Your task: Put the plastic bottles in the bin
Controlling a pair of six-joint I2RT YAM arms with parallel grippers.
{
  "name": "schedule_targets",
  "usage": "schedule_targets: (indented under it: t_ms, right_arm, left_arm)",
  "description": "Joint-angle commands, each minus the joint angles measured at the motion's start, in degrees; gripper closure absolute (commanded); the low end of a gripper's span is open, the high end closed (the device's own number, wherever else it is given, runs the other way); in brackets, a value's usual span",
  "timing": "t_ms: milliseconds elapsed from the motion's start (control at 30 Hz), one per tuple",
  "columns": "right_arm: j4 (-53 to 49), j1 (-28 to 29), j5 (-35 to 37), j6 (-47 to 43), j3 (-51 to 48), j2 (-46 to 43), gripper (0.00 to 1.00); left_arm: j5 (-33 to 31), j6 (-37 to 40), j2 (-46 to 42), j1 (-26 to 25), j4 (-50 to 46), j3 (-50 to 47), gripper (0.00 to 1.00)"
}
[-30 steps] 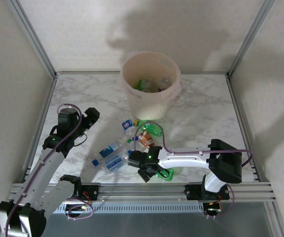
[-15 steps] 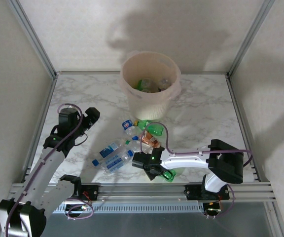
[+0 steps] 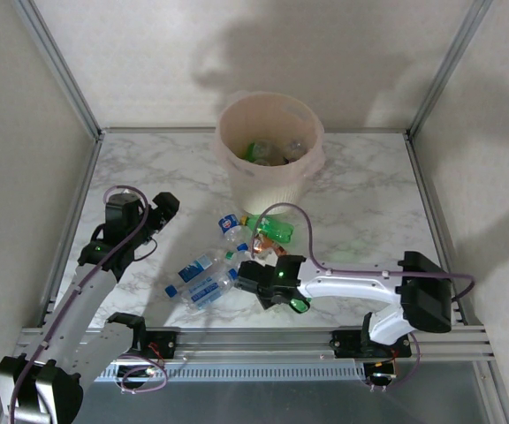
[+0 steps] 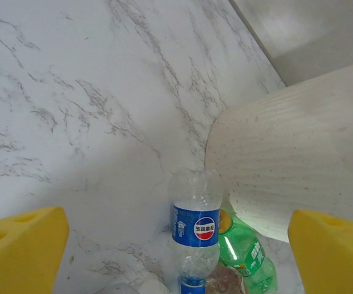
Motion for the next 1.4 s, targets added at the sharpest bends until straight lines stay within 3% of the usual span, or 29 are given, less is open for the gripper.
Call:
schedule_targets:
  t_ms: [0,300,533,733,1033,1133,1367]
  right_arm:
    - [-4.3,-0.4,5.9,1.3,5.3,-3.0,0.46]
    - [-1.2,-5.5,10.6,-4.1,16.9,-9.5,0.48]
    - [11.0,-18.7,10.0,-12.1,29.5,-10.0,0.49]
    - [14.3,-29.0,2.7,-16.2,48.2,-0.7,0.48]
    - [4.0,-40.2,-2.9,-15.9,76.6,18.9,0.47]
    - [2.6,-43.3,-5.2,-14.4,77.1,22.1,0.48]
    - [6.5,-45.6,-6.6,-14.9,68.0,22.6,0.45]
  left_arm:
    - [0.3,-0.7,-0.1,-0.4,1.5,-0.7,0.07]
    - [1.7,-1.5,0.1,-0.4,3.3,0.0,0.07]
    - [2.0,-2.7,1.1,-1.9,5.6,0.2,0.08]
    - [0.9,-1.7,1.0,-2.6,4.2,1.9,0.08]
    - [0.8,-1.5,0.0,-4.0,4.8,1.6,0.08]
    - [0.3,-0.9,0.1,-5.5,4.9,1.9,0.08]
    - [-2.4,1.5,0.2,-8.4,2.9,2.7,0.08]
